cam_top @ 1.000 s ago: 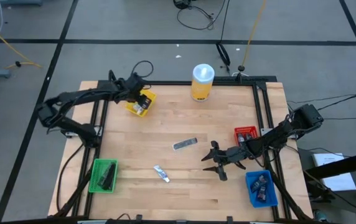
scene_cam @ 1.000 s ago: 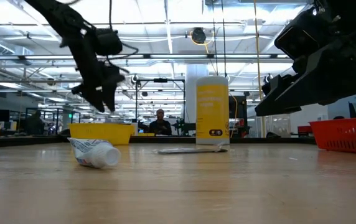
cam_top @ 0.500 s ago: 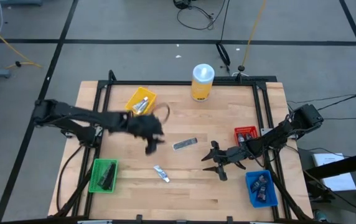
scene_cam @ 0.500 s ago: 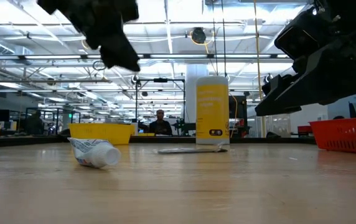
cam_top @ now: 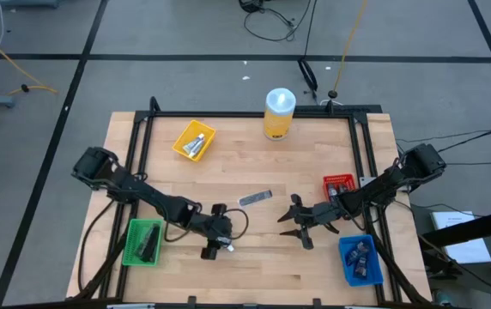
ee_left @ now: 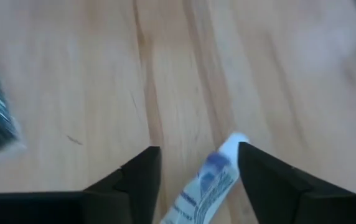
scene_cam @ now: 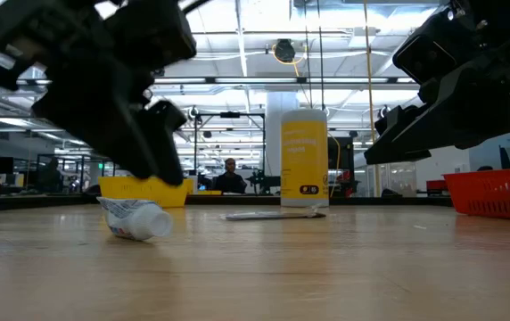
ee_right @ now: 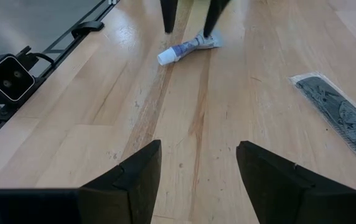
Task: Pick & Place Travel size toiletries
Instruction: Put the toothpaste into the bin
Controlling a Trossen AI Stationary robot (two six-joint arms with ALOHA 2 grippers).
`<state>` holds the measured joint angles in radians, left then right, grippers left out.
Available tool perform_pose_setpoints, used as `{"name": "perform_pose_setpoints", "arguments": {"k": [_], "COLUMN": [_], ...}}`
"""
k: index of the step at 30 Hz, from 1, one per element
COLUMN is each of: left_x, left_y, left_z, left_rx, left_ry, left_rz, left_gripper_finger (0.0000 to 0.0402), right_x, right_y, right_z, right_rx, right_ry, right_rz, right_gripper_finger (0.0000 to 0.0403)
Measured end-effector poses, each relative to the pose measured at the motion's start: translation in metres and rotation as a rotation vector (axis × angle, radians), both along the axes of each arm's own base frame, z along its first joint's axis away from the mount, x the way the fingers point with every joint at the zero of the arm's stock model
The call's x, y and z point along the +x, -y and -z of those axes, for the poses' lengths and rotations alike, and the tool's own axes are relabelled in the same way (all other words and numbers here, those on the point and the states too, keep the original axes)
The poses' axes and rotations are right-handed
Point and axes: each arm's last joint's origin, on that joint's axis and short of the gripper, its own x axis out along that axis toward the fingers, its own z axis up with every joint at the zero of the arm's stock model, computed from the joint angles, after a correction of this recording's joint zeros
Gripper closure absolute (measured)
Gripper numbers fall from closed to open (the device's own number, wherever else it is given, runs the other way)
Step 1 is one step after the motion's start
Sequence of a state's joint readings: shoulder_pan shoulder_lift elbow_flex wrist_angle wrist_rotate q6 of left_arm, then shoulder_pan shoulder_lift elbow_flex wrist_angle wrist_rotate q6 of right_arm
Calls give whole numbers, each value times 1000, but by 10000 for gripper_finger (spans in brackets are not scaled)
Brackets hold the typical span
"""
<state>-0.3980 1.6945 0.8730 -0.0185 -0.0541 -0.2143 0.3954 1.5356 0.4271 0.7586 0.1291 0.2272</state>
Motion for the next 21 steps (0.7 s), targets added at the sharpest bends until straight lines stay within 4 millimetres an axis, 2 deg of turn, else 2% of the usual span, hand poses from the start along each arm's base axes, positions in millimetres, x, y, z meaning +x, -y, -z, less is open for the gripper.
{"name": "perform_pose_setpoints", "arguments": {"k": [6, 10, 14, 21], "left_x": [1, -3, -7, -10], "left_y": [3, 6, 6, 4], "left_z": [21, 24, 26, 28], "left_rx": [16, 51, 92, 141], "left_ry": [-75, -97, -137, -164], "left_rz": [38, 87, 82, 42], "left_gripper_finger": [119, 109, 139, 224], "right_x": [0, 0, 0, 0], "right_y": [0, 0, 0, 0], "right_z": [0, 0, 0, 0], "right_rx": [-1, -3, -3, -1], "right_ry": [1, 1, 1, 1], "right_rz": [0, -1, -1, 0], "right_gripper_finger": [202, 202, 202, 202]}}
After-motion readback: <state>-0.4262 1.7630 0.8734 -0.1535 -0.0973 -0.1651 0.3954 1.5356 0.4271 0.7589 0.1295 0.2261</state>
